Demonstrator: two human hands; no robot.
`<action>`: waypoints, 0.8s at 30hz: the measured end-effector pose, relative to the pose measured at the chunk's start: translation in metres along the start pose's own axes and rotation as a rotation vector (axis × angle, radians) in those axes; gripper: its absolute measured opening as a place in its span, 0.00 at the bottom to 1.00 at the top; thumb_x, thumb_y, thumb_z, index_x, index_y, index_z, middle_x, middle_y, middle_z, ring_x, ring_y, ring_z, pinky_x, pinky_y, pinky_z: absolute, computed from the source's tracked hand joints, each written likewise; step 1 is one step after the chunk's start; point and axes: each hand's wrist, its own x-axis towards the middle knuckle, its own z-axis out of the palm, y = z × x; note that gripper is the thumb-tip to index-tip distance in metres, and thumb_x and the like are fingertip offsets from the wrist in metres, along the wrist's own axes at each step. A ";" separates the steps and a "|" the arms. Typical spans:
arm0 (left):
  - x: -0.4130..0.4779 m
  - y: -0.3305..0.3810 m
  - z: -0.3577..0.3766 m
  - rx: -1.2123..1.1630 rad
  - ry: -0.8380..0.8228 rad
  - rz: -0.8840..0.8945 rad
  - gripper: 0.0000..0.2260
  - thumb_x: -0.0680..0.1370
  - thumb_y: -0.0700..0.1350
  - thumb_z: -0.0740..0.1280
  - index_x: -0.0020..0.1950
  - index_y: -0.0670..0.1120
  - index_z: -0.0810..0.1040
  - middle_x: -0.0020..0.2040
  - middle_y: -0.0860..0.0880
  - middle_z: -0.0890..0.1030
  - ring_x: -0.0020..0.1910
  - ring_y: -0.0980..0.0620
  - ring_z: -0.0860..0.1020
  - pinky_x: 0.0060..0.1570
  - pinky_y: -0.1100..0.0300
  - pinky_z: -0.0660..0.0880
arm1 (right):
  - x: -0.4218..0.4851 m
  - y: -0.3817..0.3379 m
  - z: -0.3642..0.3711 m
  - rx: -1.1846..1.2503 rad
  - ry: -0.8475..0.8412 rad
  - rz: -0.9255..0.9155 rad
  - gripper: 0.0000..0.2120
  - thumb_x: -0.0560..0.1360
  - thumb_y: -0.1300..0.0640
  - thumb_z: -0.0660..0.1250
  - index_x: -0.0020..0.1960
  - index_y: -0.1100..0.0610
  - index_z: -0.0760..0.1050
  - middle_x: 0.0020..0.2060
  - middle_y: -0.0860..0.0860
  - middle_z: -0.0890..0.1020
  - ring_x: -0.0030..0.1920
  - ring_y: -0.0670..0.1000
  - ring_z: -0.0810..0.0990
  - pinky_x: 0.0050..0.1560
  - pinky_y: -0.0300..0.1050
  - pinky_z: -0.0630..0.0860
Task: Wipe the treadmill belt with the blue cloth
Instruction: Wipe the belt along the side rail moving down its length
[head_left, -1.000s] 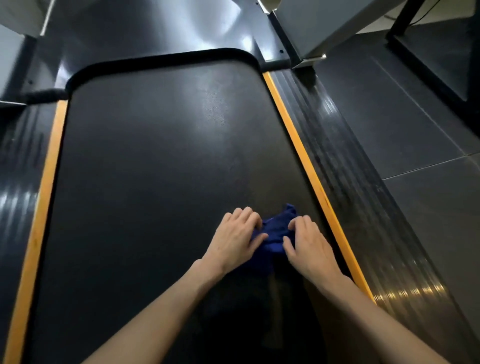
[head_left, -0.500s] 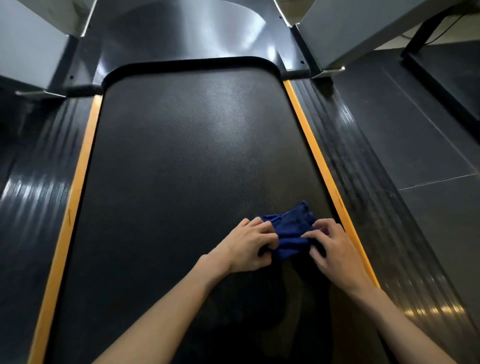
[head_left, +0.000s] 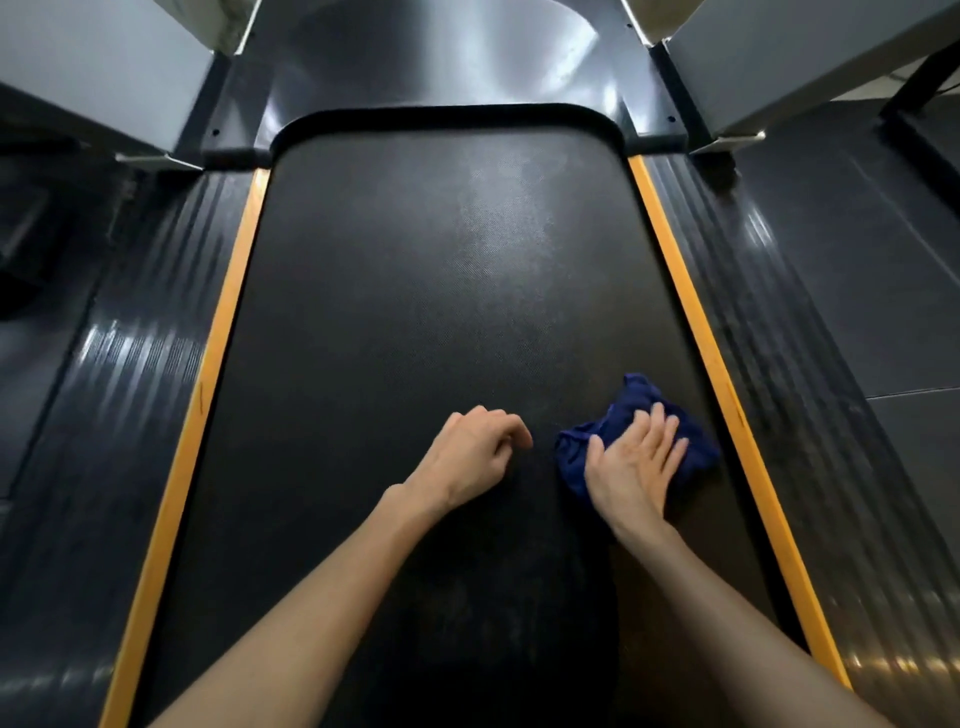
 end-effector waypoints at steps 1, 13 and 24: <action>-0.001 -0.004 -0.004 -0.010 0.017 -0.026 0.12 0.77 0.39 0.59 0.53 0.51 0.78 0.51 0.54 0.80 0.52 0.55 0.74 0.56 0.56 0.70 | 0.007 -0.002 0.000 -0.012 0.000 -0.047 0.30 0.78 0.53 0.58 0.75 0.62 0.51 0.76 0.58 0.49 0.76 0.56 0.43 0.73 0.55 0.37; -0.024 -0.028 -0.017 -0.096 0.150 -0.309 0.14 0.77 0.36 0.58 0.51 0.50 0.80 0.50 0.51 0.79 0.53 0.52 0.73 0.61 0.50 0.69 | 0.013 0.014 -0.001 0.171 0.094 -0.029 0.27 0.78 0.55 0.58 0.75 0.52 0.55 0.77 0.52 0.49 0.76 0.54 0.44 0.73 0.59 0.37; -0.028 -0.052 -0.024 -0.142 0.286 -0.434 0.15 0.75 0.34 0.57 0.48 0.48 0.81 0.49 0.51 0.80 0.52 0.51 0.73 0.58 0.52 0.70 | -0.001 -0.019 0.041 0.096 0.236 -0.195 0.26 0.76 0.49 0.52 0.72 0.55 0.65 0.73 0.60 0.62 0.72 0.66 0.58 0.70 0.62 0.53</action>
